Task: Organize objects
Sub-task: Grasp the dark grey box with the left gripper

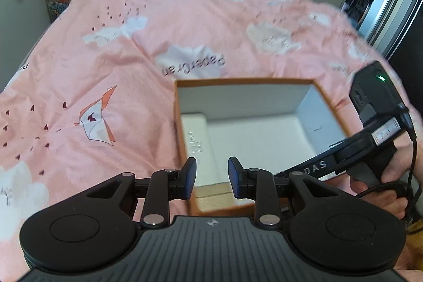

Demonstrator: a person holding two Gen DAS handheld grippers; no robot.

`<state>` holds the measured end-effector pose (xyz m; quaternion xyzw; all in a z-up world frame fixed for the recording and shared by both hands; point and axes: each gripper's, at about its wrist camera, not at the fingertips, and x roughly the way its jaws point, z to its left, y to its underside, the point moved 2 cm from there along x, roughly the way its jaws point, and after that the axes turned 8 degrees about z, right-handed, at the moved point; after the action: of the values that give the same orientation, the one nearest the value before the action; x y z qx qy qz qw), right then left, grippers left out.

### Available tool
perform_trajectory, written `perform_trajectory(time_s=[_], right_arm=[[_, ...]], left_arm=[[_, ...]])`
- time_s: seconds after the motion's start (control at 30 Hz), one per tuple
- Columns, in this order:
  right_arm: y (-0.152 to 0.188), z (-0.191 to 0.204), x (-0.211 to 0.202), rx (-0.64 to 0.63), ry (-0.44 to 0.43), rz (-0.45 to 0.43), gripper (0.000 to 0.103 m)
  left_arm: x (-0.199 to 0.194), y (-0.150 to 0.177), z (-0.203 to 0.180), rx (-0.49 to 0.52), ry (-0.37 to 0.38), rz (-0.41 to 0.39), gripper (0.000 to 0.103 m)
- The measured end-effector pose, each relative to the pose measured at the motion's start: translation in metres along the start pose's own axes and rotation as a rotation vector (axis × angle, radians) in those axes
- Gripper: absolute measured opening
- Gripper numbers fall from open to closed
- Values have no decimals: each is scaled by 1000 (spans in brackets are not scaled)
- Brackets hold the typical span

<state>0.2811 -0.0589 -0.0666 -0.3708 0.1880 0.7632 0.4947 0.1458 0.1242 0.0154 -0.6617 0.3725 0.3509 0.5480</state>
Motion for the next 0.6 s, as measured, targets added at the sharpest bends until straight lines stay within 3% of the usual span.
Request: perform_trajectory(time_s=[0.17, 0.33, 0.43, 0.6], right_arm=[[53, 15, -40, -103, 31, -176, 25], [95, 7, -48, -93, 73, -257, 31], [110, -6, -38, -92, 166, -284, 34], [121, -26, -17, -97, 346, -299, 37]], left_arm=[[-22, 33, -17, -39, 75, -45, 34], [-13, 67, -25, -108, 159, -21, 34], [6, 82, -27, -137, 139, -16, 45], [50, 99, -30, -183, 110, 42, 47]])
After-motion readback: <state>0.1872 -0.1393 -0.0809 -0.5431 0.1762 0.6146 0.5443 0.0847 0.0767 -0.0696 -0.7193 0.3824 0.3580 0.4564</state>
